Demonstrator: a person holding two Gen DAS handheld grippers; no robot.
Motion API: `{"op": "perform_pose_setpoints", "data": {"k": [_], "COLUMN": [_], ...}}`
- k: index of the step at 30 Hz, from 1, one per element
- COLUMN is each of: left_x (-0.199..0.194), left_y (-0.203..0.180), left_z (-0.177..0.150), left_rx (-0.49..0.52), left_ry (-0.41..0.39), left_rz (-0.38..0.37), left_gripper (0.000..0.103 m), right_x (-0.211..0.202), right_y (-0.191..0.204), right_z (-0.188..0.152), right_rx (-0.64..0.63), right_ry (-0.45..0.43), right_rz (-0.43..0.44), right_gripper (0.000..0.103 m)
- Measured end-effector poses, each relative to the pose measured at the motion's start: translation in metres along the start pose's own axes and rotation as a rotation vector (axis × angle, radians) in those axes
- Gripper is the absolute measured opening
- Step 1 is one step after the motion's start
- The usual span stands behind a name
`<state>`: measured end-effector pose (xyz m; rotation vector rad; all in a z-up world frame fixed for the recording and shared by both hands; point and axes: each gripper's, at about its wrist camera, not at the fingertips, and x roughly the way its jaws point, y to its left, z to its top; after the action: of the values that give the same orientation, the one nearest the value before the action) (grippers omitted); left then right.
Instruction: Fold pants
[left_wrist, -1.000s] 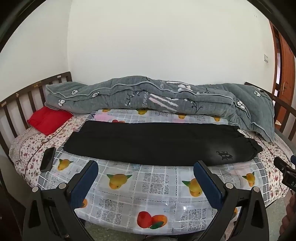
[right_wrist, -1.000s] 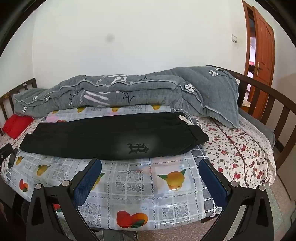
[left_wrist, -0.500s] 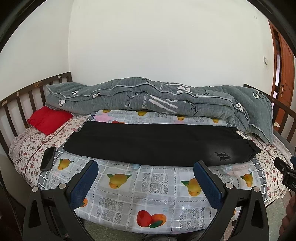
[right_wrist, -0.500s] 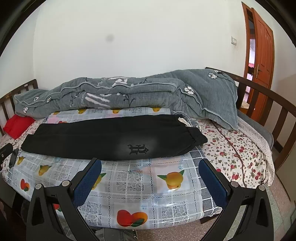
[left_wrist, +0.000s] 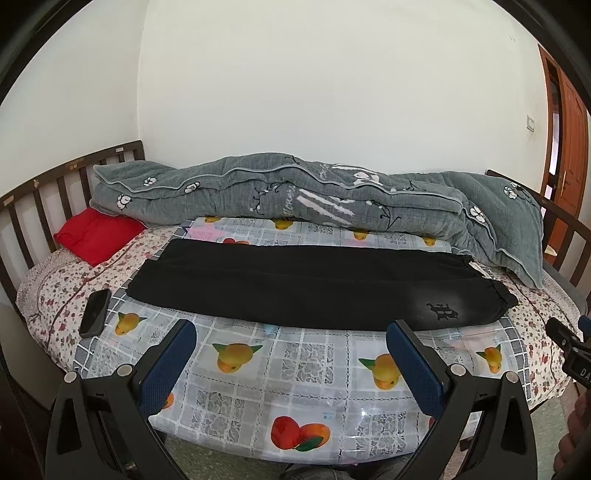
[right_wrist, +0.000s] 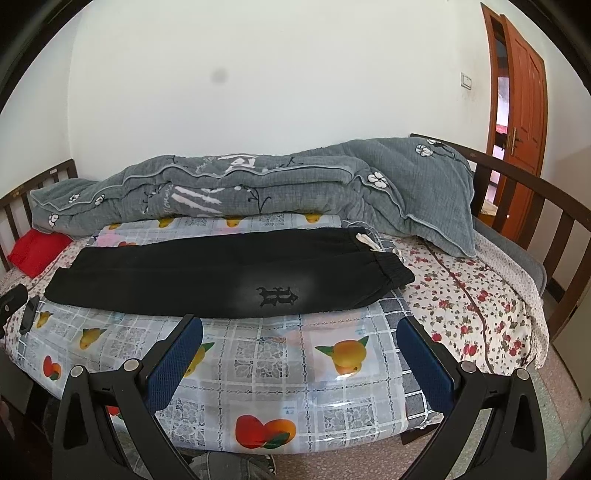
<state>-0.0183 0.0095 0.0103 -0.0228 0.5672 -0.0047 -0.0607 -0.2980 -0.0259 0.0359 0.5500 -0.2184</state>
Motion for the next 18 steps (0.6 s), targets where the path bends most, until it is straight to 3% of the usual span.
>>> {"op": "perform_pose_setpoints", "data": {"k": [18], "left_x": [0.0001], "left_y": [0.0085], "left_z": [0.0015], "left_rx": [-0.015], "left_ry": [0.001], "left_rz": [0.001], "left_gripper": [0.103], "right_x": [-0.0015], "right_y": [0.0034], "right_z": [-0.0025], "right_rx": [-0.007], "right_ry": [-0.002], "right_rz": [0.01], "right_gripper": [0.103]}}
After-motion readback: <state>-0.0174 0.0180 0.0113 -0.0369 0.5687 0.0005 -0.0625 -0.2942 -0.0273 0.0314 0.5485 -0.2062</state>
